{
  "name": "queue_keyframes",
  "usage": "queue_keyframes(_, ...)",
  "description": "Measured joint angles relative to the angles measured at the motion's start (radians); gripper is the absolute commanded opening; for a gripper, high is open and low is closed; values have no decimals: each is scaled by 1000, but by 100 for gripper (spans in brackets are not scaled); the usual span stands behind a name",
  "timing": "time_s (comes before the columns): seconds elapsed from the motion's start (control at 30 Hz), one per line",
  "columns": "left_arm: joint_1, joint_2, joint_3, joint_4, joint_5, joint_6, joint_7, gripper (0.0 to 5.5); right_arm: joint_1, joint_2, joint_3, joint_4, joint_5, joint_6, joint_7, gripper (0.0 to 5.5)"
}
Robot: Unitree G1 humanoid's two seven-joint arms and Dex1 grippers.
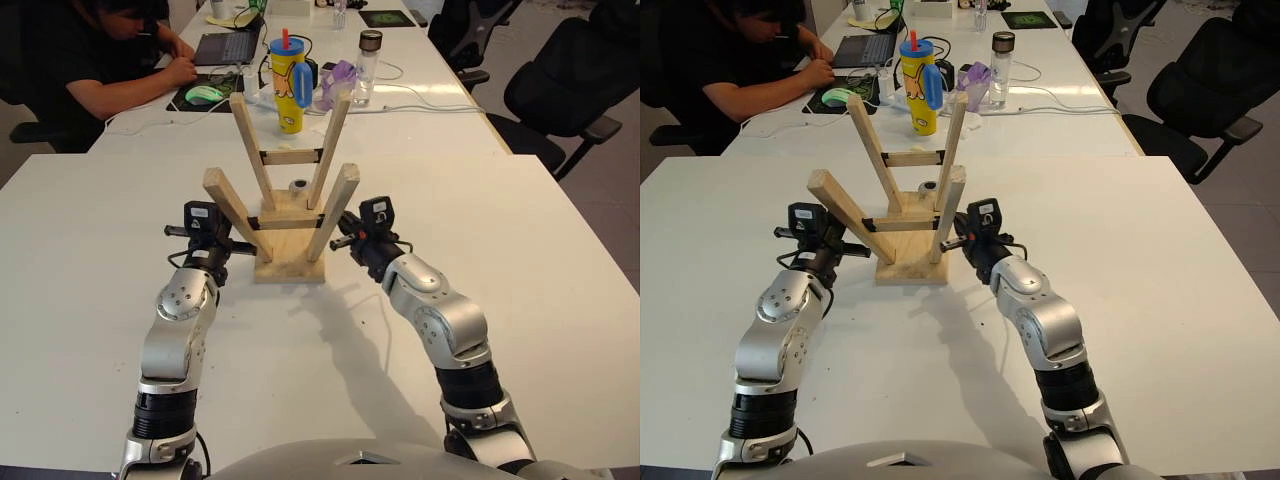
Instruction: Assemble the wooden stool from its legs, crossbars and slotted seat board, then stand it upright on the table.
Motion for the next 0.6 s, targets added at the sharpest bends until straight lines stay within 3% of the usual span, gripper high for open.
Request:
queue_keyframes(0.13,76,44,133,87,-12,3,-5,1,-22,-22,-52,78,-5,-31,43,0)
queue_keyframes(0.23,106,137,157,197,-32,7,-127,1,-86,-19,-103,192,6,-136,106,0)
queue_keyframes(0.4,111,273,63,233,-102,10,-472,1,-182,-30,-153,348,40,-275,267,0)
queue_keyframes(0.6,88,524,-82,225,-207,115,-946,1,-335,-76,-187,661,108,-433,685,0)
